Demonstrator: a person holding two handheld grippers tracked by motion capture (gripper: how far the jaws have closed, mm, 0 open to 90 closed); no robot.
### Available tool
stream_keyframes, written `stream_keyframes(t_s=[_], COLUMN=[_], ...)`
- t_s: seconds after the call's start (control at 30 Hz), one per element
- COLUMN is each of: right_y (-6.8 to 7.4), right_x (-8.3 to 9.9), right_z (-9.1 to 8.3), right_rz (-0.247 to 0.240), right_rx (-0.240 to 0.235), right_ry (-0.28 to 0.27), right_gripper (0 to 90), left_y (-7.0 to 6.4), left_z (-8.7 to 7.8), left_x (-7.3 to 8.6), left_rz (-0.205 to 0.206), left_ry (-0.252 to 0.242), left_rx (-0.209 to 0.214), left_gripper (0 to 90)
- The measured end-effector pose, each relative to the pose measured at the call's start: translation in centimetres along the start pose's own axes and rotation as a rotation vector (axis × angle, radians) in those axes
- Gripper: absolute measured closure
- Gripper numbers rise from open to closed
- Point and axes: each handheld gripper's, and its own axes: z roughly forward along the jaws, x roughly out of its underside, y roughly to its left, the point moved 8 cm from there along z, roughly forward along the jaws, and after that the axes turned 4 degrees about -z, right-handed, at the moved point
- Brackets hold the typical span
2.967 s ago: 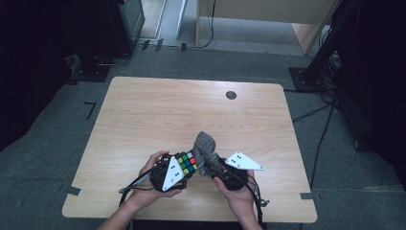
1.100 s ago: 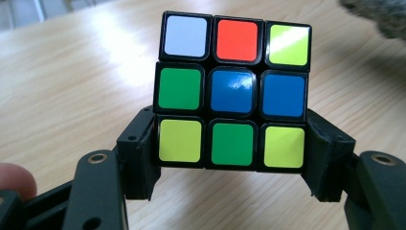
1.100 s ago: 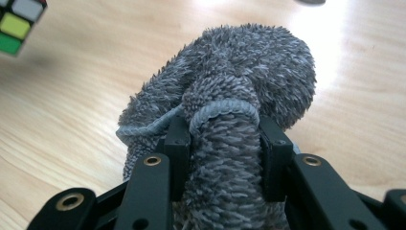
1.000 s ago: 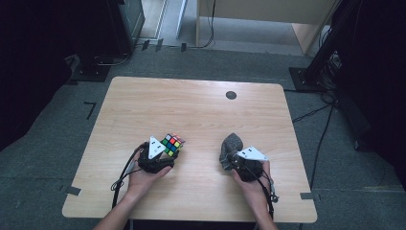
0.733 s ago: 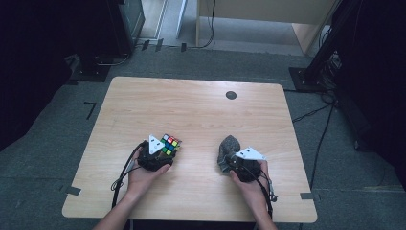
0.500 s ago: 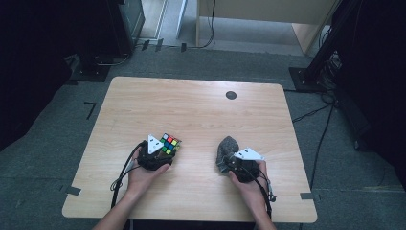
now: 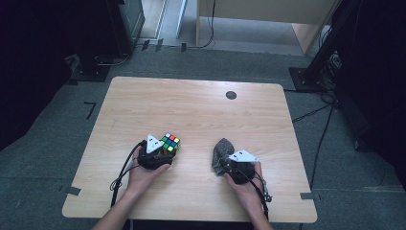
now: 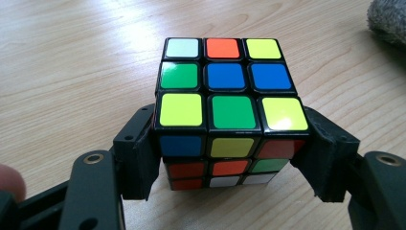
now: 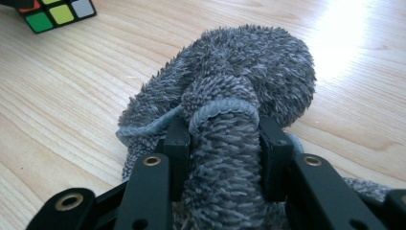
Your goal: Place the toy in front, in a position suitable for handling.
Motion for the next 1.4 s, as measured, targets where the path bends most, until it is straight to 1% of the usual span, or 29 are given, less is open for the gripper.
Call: stream_keyframes(t_s=[0.07,0.1,0.13,0.17,0.2,0.23,0.27,0.3,0.37,0.4,0.43,0.47,0.5,0.53,0.57,0.6,0.63,0.7,0.77,0.8,0.83,0.87,0.93,1.0,1.07,1.2,1.33,1.4], right_y=[0.2,0.3,0.3,0.4,0.5,0.6,0.6,0.6,0.4,0.3,0.1,-0.1,-0.1,-0.2,-0.3,-0.4,-0.7,-1.2,-2.0,-2.5,-2.8,-3.3,-4.3,-5.2,-6.3,-7.9,-9.5,-10.3], right_x=[0.1,0.1,0.1,-0.1,-0.1,-0.2,-0.4,-0.6,-1.1,-1.3,-1.7,-2.0,-2.3,-2.5,-2.5,-2.4,-2.2,-1.7,-1.2,-0.9,-0.7,-0.3,0.5,1.3,2.4,4.2,6.2,7.0], right_z=[0.3,0.3,0.3,0.3,0.2,0.1,0.0,-0.4,-1.2,-1.5,-2.0,-2.4,-2.8,-3.1,-3.4,-3.6,-3.9,-4.4,-4.9,-5.2,-5.4,-5.7,-6.1,-6.4,-6.9,-7.5,-7.7,-7.7], right_rz=[-0.006,-0.005,-0.003,-0.002,0.015,0.037,0.049,0.073,0.099,0.106,0.115,0.12,0.127,0.136,0.137,0.12,0.096,0.093,0.102,0.105,0.107,0.115,0.124,0.134,0.153,0.171,0.193,0.203], right_rx=[0.0,-0.001,-0.004,-0.023,-0.051,-0.079,-0.094,-0.113,-0.12,-0.122,-0.125,-0.127,-0.142,-0.161,-0.171,-0.169,-0.155,-0.136,-0.108,-0.1,-0.094,-0.082,-0.064,-0.043,-0.02,0.015,0.052,0.077], right_ry=[0.004,0.0,-0.005,-0.014,-0.019,-0.019,-0.024,-0.038,-0.051,-0.059,-0.071,-0.084,-0.099,-0.106,-0.102,-0.091,-0.078,-0.065,-0.059,-0.06,-0.061,-0.064,-0.061,-0.052,-0.039,-0.014,0.013,0.028], right_gripper=[64.0,62.1,57.6,50.5,43.3,36.8,30.3,24.8,16.3,13.1,12.2,9.2,5.1,3.0,1.8,0.4,0.0,0.0,0.0,0.0,0.0,0.0,0.0,0.0,0.0,0.0,0.0,0.0], left_y=[0.0,-0.1,-0.1,-0.2,-0.2,-0.2,-0.2,-0.1,0.1,0.4,0.7,1.0,1.3,1.5,1.7,2.1,2.3,2.8,3.6,3.9,4.5,4.8,5.8,6.5,7.0,8.4,9.5,10.0], left_z=[-0.1,-0.1,-0.2,-0.4,-0.7,-0.9,-1.4,-1.9,-2.8,-3.4,-3.8,-4.3,-4.8,-5.3,-5.7,-6.2,-6.6,-7.4,-8.0,-8.1,-8.3,-8.4,-8.8,-9.1,-9.4,-9.7,-9.8,-9.8], left_x=[0.0,0.0,-0.1,-0.3,-0.5,-0.6,-1.0,-1.2,-1.5,-1.7,-1.9,-2.0,-2.0,-2.1,-2.0,-1.8,-1.7,-1.4,-0.9,-0.6,-0.1,0.2,1.2,2.1,2.8,4.5,6.2,6.7], left_rz=[0.006,0.008,0.005,0.001,-0.009,-0.021,-0.035,-0.048,-0.091,-0.115,-0.131,-0.147,-0.159,-0.161,-0.15,-0.138,-0.135,-0.14,-0.136,-0.138,-0.136,-0.137,-0.157,-0.176,-0.176,-0.151,-0.179,-0.183], left_ry=[-0.002,-0.007,-0.014,-0.022,-0.028,-0.035,-0.046,-0.056,-0.074,-0.084,-0.092,-0.099,-0.109,-0.119,-0.119,-0.116,-0.118,-0.125,-0.12,-0.117,-0.11,-0.103,-0.09,-0.077,-0.065,-0.022,0.02,0.037], left_rx=[0.002,0.004,0.002,0.007,0.013,0.021,0.026,0.022,0.039,0.04,0.04,0.045,0.045,0.045,0.044,0.024,0.02,0.025,0.013,0.003,-0.017,-0.02,-0.029,-0.032,-0.044,-0.096,-0.109,-0.129], left_gripper=[32.6,32.4,31.9,28.6,23.9,21.2,18.0,14.8,13.2,11.7,10.8,10.8,10.8,10.8,10.8,10.4,10.5,10.4,10.4,10.2,10.1,10.1,10.1,10.1,10.1,10.1,10.1,10.2])
